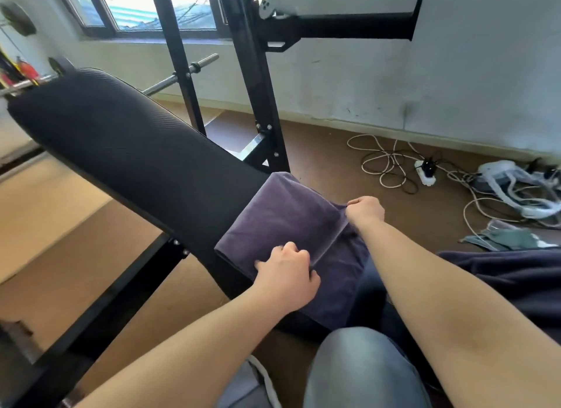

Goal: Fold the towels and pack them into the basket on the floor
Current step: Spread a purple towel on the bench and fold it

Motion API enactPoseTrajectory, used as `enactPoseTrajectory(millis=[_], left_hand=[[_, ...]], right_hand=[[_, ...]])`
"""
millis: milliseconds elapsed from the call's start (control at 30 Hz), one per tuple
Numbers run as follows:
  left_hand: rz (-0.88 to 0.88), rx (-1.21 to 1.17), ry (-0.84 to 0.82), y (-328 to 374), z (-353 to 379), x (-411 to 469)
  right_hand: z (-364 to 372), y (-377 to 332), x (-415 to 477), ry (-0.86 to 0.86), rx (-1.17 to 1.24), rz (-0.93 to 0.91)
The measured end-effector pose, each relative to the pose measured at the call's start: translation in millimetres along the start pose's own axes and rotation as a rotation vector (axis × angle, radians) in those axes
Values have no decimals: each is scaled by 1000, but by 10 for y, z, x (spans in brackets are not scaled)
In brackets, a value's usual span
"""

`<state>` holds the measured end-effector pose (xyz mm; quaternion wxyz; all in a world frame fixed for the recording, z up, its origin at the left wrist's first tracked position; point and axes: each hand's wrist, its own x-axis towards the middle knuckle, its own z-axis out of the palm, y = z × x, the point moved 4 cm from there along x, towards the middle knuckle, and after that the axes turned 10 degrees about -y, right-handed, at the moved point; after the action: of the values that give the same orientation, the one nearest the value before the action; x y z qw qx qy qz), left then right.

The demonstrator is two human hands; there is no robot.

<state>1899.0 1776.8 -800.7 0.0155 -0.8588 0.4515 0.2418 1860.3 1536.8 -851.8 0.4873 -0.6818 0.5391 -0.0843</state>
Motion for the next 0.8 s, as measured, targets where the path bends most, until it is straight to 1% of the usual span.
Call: enactPoseTrajectory(millis=[100,200,267,367,433,500,533,600,700,800], left_hand=[[-5,123,-97,32,128,11],[-5,136,-121,32,153,27],[-25,129,-51,16,111,47],[-37,130,147,-73,-17,60],[-50,150,273,-195,-112,63],[-99,166,376,-374,-202,70],[-136,161,405,-472,-242,73],[-219,130,408,-661,-303,77],[-318,110,390,-883,-356,80],[-360,126,435,-1010,-402,68]], right_hand=[[24,131,55,-85,-110,24],[1,241,99,-66,-197,49],[14,296,115,-70,-256,73],[74,205,70,-91,-377,47],[136,15,-7,-99,-453,-50],[237,-213,-45,-144,-464,-168],[297,-326,-50,-191,-442,-218],[411,-524,-35,-290,-371,-275],[529,-761,73,-378,-287,-274],[606,-892,214,-402,-272,-257]])
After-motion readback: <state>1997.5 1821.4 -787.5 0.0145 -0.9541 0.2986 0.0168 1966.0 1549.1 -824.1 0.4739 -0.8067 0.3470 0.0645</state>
